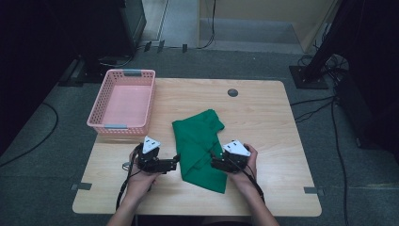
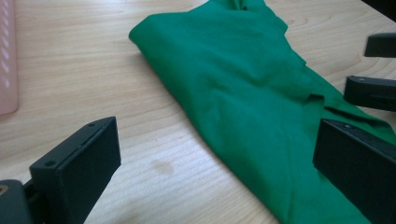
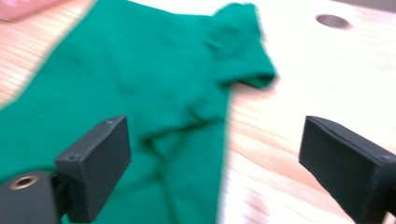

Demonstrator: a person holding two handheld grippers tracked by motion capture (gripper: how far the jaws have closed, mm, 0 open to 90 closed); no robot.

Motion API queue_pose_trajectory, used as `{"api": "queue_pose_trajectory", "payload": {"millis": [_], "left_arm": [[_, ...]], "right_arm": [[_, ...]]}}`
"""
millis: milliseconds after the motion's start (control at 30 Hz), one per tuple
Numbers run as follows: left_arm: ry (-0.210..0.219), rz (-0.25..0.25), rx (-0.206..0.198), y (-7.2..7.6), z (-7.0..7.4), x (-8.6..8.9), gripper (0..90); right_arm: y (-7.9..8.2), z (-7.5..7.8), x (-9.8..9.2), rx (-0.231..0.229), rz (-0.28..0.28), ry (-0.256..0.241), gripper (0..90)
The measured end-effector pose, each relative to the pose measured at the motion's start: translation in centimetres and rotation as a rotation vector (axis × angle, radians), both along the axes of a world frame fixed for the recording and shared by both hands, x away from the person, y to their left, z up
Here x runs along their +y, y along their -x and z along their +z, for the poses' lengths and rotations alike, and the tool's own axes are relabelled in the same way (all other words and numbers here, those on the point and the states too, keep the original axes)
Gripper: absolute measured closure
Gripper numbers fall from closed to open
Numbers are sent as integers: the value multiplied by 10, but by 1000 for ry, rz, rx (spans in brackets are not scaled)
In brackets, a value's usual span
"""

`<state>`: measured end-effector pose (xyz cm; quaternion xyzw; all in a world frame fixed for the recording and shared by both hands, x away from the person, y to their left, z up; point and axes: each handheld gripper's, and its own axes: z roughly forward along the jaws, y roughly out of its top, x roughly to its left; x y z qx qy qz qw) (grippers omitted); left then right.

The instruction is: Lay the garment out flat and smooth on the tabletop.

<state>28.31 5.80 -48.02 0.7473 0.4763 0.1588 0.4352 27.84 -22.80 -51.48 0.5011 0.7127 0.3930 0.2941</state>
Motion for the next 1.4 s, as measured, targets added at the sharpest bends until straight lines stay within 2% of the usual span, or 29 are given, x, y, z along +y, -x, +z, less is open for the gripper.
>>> {"api": "queue_pose_trajectory", "payload": {"millis": [100, 233, 400, 500, 700, 767, 867, 933, 1100, 1167, 1300, 1400], "left_arm": [[-7, -7, -5, -2, 2, -7, 13], [-16, -23, -8, -5, 4, -18, 12], [-46, -44, -8, -11, 5, -34, 13], [-47, -63, -8, -15, 7, -46, 13], [-104, -74, -5, -24, 3, -73, 16], [-134, -65, -4, -27, 0, -82, 64], [-168, -68, 3, -33, -6, -93, 65], [-166, -66, -1, -35, -9, -100, 123], [-162, -121, 11, -37, -14, -115, 133], [-154, -116, 6, -39, -15, -119, 248], [-152, -111, 36, -46, -18, -125, 326], [-184, -109, 45, -48, -22, -127, 398]], "right_arm": [[1, -4, -14, 22, -29, -11, 56], [0, -8, -29, 43, -35, -44, 29], [-3, -9, -38, 69, -69, -67, 24], [-5, -10, -39, 92, -53, -82, 23], [-7, -11, -33, 124, -52, -37, 24], [-9, -11, -31, 139, -48, -15, 26], [-10, -13, -28, 178, -48, 19, 28], [-11, -14, -28, 194, -49, 27, 33], [-12, -14, -29, 209, -54, 9, 32], [-12, -14, -29, 210, -55, 9, 32], [-12, -14, -29, 210, -54, 9, 32], [-12, -14, -29, 211, -55, 8, 32]]}}
